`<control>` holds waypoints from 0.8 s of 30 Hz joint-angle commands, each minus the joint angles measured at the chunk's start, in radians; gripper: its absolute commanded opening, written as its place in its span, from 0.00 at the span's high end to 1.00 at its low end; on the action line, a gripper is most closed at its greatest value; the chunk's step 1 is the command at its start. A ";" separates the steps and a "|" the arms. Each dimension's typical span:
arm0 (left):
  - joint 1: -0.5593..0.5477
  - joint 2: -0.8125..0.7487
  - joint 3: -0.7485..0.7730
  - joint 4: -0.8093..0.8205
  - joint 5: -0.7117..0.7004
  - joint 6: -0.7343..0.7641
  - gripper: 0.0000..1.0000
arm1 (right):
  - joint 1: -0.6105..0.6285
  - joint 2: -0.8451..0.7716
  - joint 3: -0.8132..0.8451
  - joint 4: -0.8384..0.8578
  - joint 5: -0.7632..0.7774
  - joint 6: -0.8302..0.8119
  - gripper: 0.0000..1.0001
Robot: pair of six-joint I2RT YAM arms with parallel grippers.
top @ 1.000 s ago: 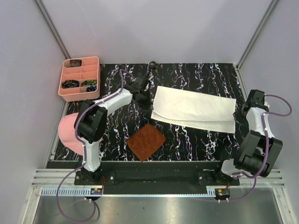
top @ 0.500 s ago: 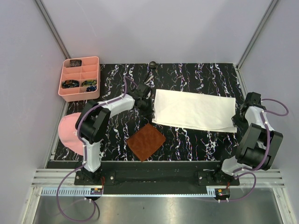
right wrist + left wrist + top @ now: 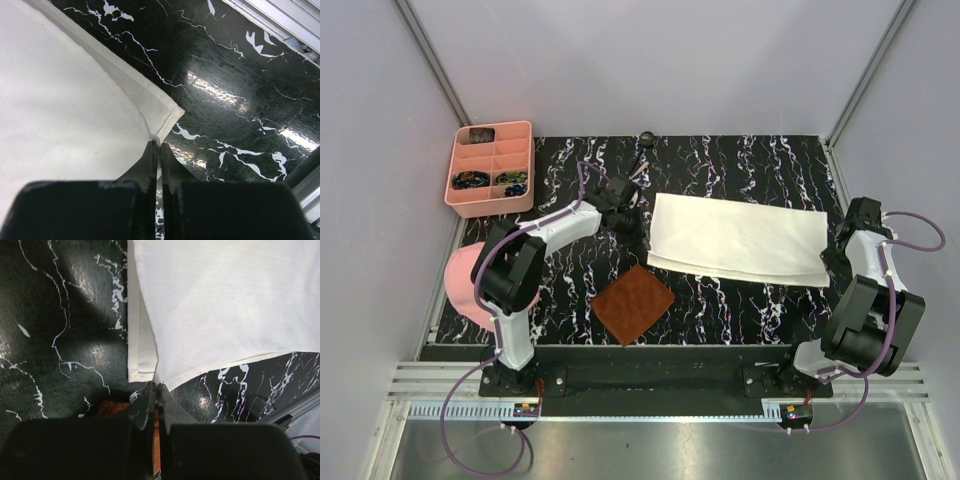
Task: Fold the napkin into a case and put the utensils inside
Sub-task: Smooth out the rectangle-folded napkin at the center of the board.
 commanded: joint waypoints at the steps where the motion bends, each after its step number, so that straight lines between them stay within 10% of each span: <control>1: 0.002 -0.045 -0.044 0.022 0.030 0.008 1.00 | 0.006 -0.019 -0.004 -0.020 0.083 0.015 1.00; 24: -0.004 -0.009 -0.090 0.064 0.107 0.117 0.94 | 0.003 0.156 0.019 0.014 0.137 0.035 0.95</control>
